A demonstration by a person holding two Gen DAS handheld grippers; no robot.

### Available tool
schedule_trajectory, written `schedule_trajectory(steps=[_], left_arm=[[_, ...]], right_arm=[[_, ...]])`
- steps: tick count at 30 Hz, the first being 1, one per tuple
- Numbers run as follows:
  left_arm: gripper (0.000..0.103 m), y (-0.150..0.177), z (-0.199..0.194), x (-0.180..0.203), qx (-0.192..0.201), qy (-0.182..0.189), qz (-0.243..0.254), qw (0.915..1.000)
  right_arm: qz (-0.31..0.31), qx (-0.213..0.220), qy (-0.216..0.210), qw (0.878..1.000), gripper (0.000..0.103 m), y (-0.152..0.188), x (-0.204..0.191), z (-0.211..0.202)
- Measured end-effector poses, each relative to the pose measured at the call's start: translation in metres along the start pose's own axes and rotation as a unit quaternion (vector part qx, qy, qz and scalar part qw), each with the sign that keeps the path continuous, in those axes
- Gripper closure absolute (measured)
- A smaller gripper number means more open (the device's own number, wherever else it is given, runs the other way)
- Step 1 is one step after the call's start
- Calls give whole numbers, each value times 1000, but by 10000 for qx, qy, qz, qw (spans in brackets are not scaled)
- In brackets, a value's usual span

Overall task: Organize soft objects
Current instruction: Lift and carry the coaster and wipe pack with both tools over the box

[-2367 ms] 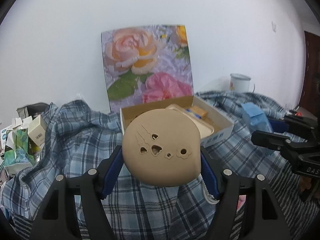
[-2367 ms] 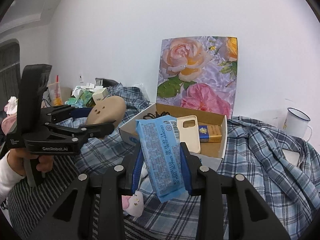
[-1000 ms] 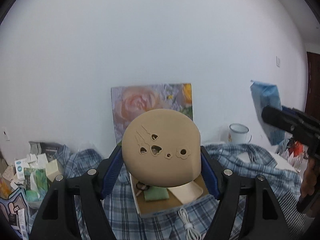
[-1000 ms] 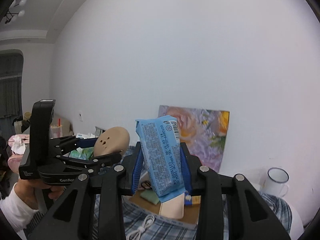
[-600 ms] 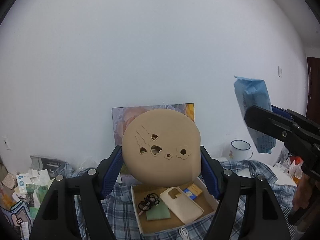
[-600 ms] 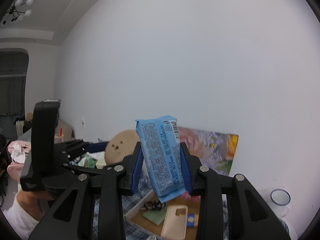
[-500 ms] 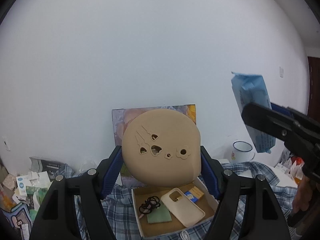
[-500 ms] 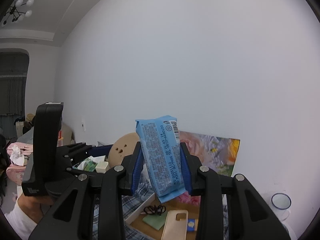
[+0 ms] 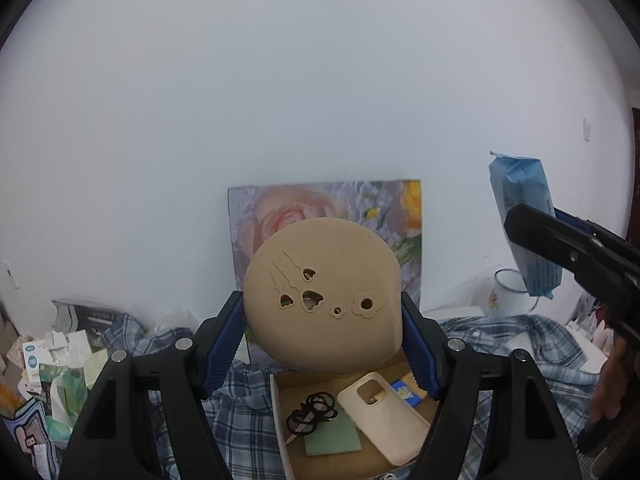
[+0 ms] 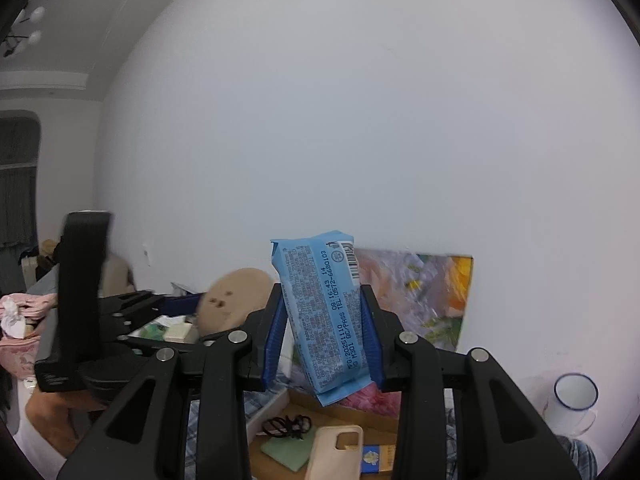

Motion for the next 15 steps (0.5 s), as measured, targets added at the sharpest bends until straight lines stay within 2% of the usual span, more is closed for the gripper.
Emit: schedule_trajectory(steps=[15], left_arm=[[28, 41, 55, -2, -571, -66, 20, 9983]], right_arm=[[679, -681, -104, 9953, 69, 61, 29, 56]])
Point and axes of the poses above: each gripper's, at about its wrist camera, not at the fingertips, and z roughly the way its jaws point, x to its right, y to its underside, the point moved 5 cm from there along z, roughly the way its jaws point, and after that the axes turned 2 degrees about -z, right-handed, at the moved point
